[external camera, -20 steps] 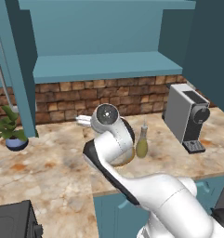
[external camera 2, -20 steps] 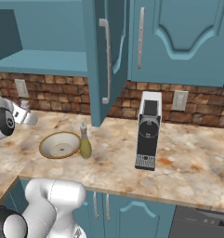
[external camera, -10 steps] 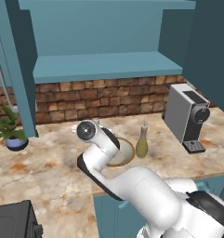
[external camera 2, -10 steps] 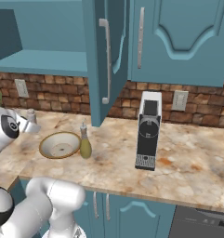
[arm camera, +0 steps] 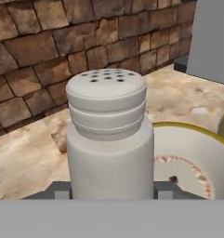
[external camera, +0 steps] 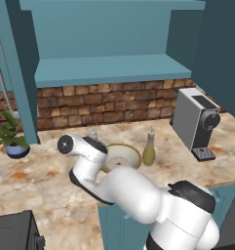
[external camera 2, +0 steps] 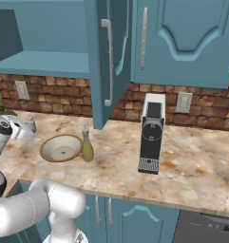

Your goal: Retrieve the bottle and the shaker from the cabinet and place them next to the mixing bowl on the counter. Then add garlic from the fridge to the mixing bowl.

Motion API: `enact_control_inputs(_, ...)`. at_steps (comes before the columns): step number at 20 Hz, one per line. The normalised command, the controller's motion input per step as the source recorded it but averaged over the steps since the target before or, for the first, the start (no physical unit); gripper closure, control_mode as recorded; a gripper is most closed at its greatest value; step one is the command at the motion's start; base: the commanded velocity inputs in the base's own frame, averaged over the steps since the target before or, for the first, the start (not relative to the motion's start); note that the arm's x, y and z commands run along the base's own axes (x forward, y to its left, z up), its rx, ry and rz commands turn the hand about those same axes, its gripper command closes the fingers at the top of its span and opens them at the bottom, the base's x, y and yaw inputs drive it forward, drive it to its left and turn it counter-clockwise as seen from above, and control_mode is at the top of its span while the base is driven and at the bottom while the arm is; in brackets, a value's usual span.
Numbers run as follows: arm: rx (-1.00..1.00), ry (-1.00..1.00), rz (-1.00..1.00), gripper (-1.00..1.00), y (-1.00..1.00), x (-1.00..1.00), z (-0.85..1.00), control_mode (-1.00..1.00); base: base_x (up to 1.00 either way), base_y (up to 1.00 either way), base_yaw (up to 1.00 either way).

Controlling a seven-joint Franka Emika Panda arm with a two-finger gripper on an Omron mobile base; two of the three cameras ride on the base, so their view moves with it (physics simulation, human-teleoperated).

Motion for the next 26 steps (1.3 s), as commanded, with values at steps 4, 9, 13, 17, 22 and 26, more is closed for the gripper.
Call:
enact_control_inputs(4, 0.00, 0.02, -0.20, 1.00, 0.04, 0.06, -0.58, -1.00, 0.00, 0.00, 0.00)
enact_control_inputs(9, 0.00, 0.07, -0.16, 1.00, 0.00, 0.04, -0.37, -1.00, 0.00, 0.00, 0.00)
enact_control_inputs(13, 0.00, 0.03, -0.01, 1.00, 0.18, 0.00, -0.16, -1.00, 0.00, 0.00, 0.00)
enact_control_inputs(17, -0.04, 0.00, -0.03, 1.00, 0.17, 0.00, -0.28, -1.00, 0.00, 0.00, 0.00)
enact_control_inputs(22, -0.04, 0.00, -0.04, 1.00, 0.02, 0.00, -0.40, -1.00, 0.00, 0.00, 0.00)
enact_control_inputs(26, -0.04, 0.00, -0.03, 1.00, 0.00, 0.00, -0.34, -1.00, 0.00, 0.00, 0.00)
